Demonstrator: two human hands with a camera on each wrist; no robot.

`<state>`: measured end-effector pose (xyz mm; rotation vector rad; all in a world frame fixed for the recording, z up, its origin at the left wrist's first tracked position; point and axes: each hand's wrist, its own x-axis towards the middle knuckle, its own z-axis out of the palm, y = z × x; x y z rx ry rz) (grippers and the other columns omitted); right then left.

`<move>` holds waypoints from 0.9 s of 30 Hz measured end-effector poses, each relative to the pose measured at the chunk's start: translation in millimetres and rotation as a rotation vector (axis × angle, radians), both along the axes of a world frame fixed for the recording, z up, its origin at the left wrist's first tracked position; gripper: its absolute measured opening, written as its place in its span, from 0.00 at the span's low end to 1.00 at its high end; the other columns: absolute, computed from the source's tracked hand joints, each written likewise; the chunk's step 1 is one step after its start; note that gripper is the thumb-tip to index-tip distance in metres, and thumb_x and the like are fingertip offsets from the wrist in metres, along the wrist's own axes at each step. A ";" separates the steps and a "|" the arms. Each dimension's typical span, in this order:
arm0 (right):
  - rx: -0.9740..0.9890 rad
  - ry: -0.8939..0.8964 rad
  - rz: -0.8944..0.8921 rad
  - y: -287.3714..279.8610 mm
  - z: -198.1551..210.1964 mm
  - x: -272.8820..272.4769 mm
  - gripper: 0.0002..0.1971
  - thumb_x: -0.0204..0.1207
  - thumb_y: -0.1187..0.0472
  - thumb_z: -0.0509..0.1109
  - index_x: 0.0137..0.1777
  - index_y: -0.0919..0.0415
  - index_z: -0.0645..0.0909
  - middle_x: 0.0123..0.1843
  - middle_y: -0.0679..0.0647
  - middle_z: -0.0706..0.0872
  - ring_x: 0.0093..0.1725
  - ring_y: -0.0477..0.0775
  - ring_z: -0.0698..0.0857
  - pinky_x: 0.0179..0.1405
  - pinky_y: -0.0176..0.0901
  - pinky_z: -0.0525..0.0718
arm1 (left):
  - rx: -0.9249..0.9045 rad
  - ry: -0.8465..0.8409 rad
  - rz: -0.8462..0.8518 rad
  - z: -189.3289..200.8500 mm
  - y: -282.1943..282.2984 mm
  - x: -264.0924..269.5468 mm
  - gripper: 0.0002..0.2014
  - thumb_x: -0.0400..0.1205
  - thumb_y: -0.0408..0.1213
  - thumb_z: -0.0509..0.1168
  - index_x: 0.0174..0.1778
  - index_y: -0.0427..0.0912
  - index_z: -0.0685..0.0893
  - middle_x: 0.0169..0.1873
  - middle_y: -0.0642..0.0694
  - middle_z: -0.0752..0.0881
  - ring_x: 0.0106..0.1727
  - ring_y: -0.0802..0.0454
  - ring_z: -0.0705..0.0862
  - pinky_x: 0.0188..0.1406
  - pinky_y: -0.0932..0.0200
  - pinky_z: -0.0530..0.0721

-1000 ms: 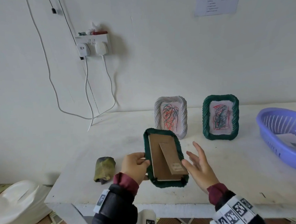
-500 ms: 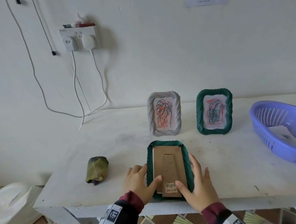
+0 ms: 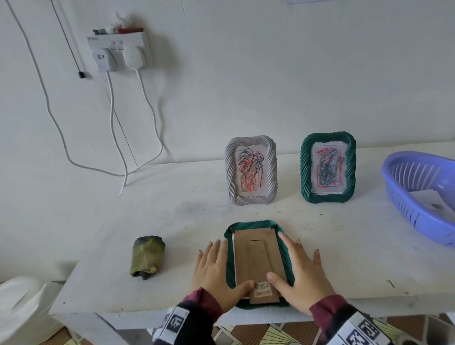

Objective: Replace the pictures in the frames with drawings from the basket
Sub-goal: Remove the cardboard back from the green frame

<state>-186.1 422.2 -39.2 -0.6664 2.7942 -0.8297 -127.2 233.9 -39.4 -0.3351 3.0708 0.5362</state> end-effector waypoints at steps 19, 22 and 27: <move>0.179 0.061 0.060 -13.2 -6.7 -38.4 0.37 0.77 0.36 0.54 0.81 0.47 0.43 0.83 0.46 0.38 0.82 0.48 0.39 0.80 0.51 0.38 | -0.046 0.030 -0.084 -10.4 -2.6 -26.6 0.56 0.58 0.78 0.39 0.81 0.51 0.45 0.81 0.51 0.41 0.81 0.54 0.36 0.76 0.57 0.30; 0.218 0.056 0.055 -15.4 -6.1 -41.5 0.36 0.77 0.35 0.52 0.81 0.45 0.43 0.83 0.46 0.37 0.82 0.49 0.38 0.81 0.52 0.39 | -0.042 0.015 -0.092 -9.3 -2.5 -26.5 0.56 0.58 0.78 0.39 0.81 0.51 0.44 0.81 0.51 0.41 0.81 0.54 0.35 0.76 0.56 0.30; 0.219 0.036 0.014 -21.5 -5.1 -43.4 0.35 0.78 0.35 0.52 0.81 0.43 0.44 0.84 0.48 0.40 0.82 0.50 0.38 0.80 0.53 0.37 | -0.032 0.001 -0.102 -9.3 -3.4 -27.6 0.56 0.58 0.78 0.40 0.81 0.51 0.43 0.81 0.51 0.40 0.81 0.53 0.35 0.75 0.55 0.29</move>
